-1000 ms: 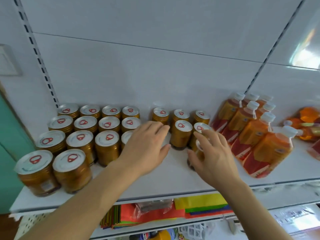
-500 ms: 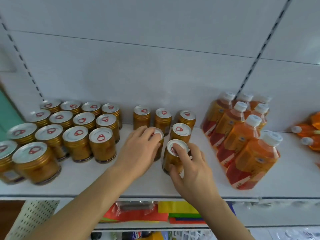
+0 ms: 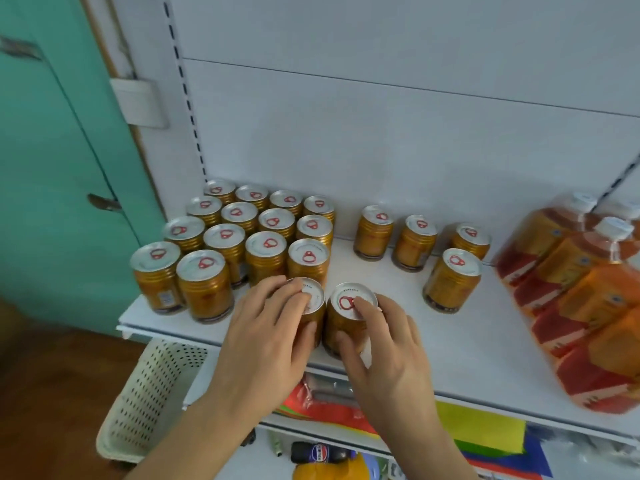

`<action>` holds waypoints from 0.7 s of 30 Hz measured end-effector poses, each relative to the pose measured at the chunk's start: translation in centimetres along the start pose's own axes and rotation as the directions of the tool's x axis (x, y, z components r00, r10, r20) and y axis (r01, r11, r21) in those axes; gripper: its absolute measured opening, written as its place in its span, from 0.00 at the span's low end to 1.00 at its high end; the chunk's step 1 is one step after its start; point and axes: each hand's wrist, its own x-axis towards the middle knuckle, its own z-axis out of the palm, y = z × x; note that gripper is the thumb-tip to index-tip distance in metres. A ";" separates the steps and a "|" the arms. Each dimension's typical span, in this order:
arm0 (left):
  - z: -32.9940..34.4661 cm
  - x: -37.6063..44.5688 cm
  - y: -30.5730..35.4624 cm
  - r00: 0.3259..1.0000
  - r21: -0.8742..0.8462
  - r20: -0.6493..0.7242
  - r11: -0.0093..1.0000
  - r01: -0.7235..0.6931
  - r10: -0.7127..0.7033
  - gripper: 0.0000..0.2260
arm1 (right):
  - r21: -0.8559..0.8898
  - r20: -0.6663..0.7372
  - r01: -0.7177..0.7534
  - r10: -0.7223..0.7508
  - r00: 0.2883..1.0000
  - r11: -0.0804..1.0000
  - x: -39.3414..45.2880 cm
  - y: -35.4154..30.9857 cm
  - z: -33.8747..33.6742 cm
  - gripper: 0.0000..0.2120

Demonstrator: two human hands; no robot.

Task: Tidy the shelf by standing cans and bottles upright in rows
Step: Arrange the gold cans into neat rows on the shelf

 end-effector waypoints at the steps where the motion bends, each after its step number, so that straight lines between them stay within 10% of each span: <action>1: -0.6 -0.4 -0.6 1.000 0.028 0.008 1.000 -0.006 0.005 0.16 | 0.003 -0.003 -0.001 0.001 1.000 1.000 -0.1 -0.9 0.5 0.21; 21: -2.8 1.5 -8.7 0.954 0.151 0.258 0.969 -0.197 0.153 0.22 | -0.250 -0.074 -0.096 0.080 0.994 0.963 0.5 -8.1 5.3 0.26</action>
